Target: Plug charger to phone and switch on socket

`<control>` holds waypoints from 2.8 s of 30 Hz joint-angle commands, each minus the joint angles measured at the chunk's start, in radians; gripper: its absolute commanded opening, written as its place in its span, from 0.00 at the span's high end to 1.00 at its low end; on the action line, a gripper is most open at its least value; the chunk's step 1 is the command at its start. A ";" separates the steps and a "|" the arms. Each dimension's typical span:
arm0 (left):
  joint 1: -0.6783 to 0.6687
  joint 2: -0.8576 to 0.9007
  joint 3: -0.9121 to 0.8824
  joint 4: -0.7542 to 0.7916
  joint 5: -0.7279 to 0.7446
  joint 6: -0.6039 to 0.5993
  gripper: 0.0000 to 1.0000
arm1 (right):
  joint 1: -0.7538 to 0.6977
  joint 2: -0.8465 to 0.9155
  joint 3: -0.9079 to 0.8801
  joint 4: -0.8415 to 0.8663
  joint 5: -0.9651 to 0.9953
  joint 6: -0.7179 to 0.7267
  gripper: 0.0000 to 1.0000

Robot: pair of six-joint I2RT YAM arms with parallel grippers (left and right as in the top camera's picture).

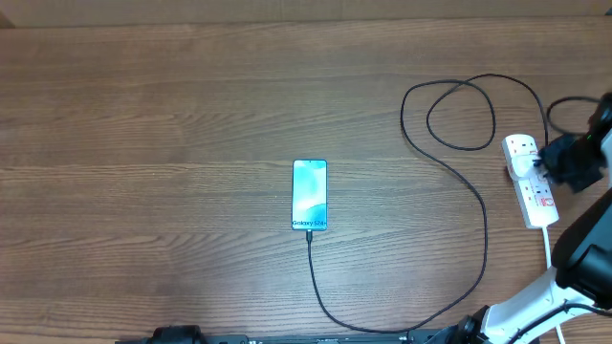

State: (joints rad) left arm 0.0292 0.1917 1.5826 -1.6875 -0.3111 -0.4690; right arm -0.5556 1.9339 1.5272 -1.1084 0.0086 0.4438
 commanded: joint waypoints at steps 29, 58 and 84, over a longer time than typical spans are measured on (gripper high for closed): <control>0.014 -0.186 0.016 -0.002 -0.010 0.001 0.00 | 0.484 -1.094 0.084 -0.332 0.061 -0.005 0.69; 0.014 -0.186 0.016 -0.002 -0.010 0.001 0.00 | 0.484 -1.462 -0.465 0.005 0.033 -0.007 0.00; 0.014 -0.186 0.016 -0.002 -0.010 0.001 0.01 | 0.489 -1.931 -1.520 1.117 -0.024 -0.008 0.00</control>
State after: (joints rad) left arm 0.0357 0.0128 1.6005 -1.6905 -0.3115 -0.4690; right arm -0.0711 0.0120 0.0181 0.0299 -0.0402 0.4408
